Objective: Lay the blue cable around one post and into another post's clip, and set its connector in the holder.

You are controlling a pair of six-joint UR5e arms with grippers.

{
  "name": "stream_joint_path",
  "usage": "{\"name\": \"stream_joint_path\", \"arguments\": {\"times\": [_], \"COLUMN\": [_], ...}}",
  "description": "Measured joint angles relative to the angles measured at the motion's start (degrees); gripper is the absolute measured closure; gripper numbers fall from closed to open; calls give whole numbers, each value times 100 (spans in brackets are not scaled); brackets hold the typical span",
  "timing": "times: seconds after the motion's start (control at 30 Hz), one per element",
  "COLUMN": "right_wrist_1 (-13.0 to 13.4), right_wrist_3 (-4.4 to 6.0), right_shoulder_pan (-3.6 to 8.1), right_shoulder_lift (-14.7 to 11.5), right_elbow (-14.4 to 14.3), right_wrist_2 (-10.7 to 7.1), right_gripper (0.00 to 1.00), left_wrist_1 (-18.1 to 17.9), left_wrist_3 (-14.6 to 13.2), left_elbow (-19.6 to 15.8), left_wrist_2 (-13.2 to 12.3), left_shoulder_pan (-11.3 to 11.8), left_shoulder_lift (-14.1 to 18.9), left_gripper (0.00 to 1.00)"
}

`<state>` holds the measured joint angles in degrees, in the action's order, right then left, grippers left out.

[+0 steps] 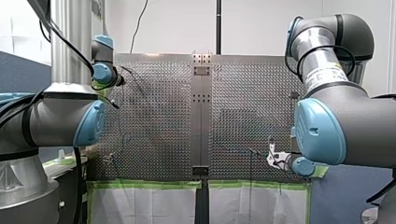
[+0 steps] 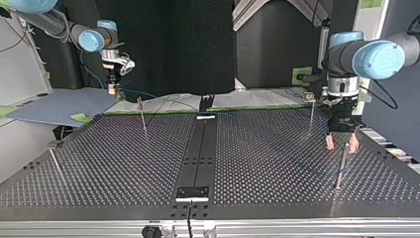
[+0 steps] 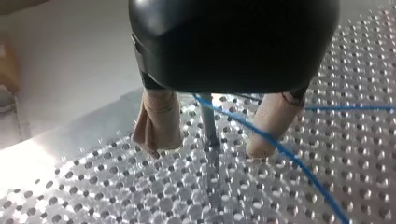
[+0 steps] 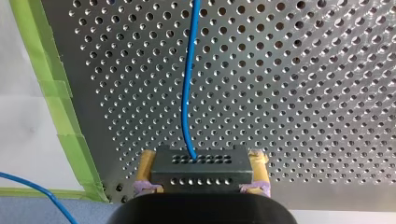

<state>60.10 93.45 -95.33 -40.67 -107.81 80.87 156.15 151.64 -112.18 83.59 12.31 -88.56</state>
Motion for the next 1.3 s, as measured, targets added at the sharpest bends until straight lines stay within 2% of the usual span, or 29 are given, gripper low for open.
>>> {"name": "stream_joint_path", "arguments": {"times": [0.17, 0.47, 0.67, 0.8, 0.9, 1.0, 1.2, 1.3], "right_wrist_1": [2, 0, 10, 11, 18, 23, 9, 7], "right_wrist_3": [0, 0, 11, 23, 43, 67, 78, 77], "right_shoulder_pan": [1, -1, -2, -1, -1, -1, -5, -10], "right_shoulder_lift": [1, 1, 0, -3, -4, -3, -2, -1], "right_elbow": [0, 0, 0, 0, 0, 0, 1, 0], "right_wrist_2": [0, 0, 0, 0, 0, 0, 0, 0], "right_gripper": [100, 100, 100, 100, 100, 100, 100, 100], "left_wrist_1": [-31, -54, -34, 115, 250, 394, 653, 661], "left_wrist_3": [88, 60, -139, -332, -471, -617, -889, -1035], "left_elbow": [-187, -492, -763, -961, -1102, -1248, -1488, -1514], "left_wrist_2": [-46, -84, -145, -293, -409, -415, -212, -71], "left_shoulder_pan": [-30, -76, -145, -221, -308, -436, -703, -849], "left_shoulder_lift": [204, 543, 815, 992, 983, 878, 619, 474], "left_gripper": [0, 0, 0, 0, 0, 0, 0, 0]}}
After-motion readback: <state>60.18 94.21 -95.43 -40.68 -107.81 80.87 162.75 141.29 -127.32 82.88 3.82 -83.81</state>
